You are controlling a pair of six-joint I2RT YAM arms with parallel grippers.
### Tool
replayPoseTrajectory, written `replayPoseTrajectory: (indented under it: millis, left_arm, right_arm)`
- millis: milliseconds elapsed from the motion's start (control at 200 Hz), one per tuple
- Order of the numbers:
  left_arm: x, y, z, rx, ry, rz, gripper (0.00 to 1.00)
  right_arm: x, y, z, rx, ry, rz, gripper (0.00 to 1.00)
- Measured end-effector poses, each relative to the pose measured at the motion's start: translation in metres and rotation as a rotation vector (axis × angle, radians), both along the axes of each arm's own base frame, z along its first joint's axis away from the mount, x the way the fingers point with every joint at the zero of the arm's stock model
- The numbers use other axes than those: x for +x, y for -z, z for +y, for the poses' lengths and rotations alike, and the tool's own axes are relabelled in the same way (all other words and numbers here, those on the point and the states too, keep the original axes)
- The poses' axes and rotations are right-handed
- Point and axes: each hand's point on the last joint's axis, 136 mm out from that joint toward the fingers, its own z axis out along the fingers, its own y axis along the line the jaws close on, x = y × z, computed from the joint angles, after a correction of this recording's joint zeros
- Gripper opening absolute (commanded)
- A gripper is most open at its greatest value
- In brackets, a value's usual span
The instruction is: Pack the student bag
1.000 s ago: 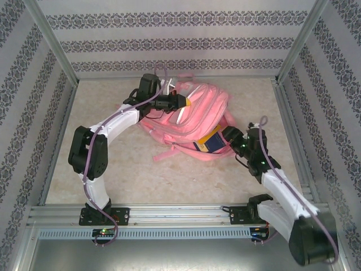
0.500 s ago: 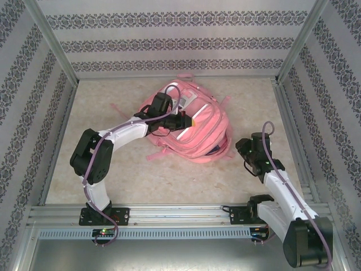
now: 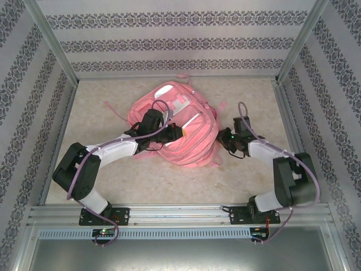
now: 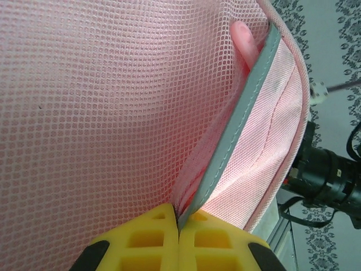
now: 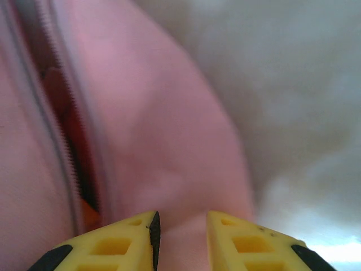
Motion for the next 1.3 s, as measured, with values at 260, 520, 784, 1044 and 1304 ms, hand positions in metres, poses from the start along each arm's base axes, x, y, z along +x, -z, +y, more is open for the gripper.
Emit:
replayPoseTrajectory:
  millis: [260, 520, 784, 1044, 1304]
  left_arm:
    - [0.001, -0.001, -0.003, -0.031, -0.05, 0.023, 0.0]
    - [0.01, 0.002, -0.014, -0.071, -0.085, 0.057, 0.0]
    - [0.042, -0.006, -0.039, -0.091, -0.062, 0.037, 0.01]
    - [0.077, -0.004, -0.072, -0.161, -0.023, 0.044, 0.17]
    - [0.057, -0.011, -0.055, -0.203, -0.008, 0.055, 0.54]
  right_arm:
    - [0.053, -0.002, 0.029, 0.026, -0.077, -0.022, 0.3]
    - [0.09, -0.032, 0.039, -0.04, -0.136, -0.131, 0.39]
    - [0.09, -0.062, -0.007, -0.37, -0.046, -0.201, 0.54]
    - [-0.004, -0.162, 0.057, -0.416, -0.256, -0.554, 0.41]
    - [-0.108, -0.054, 0.121, -0.4, -0.663, -0.375, 0.43]
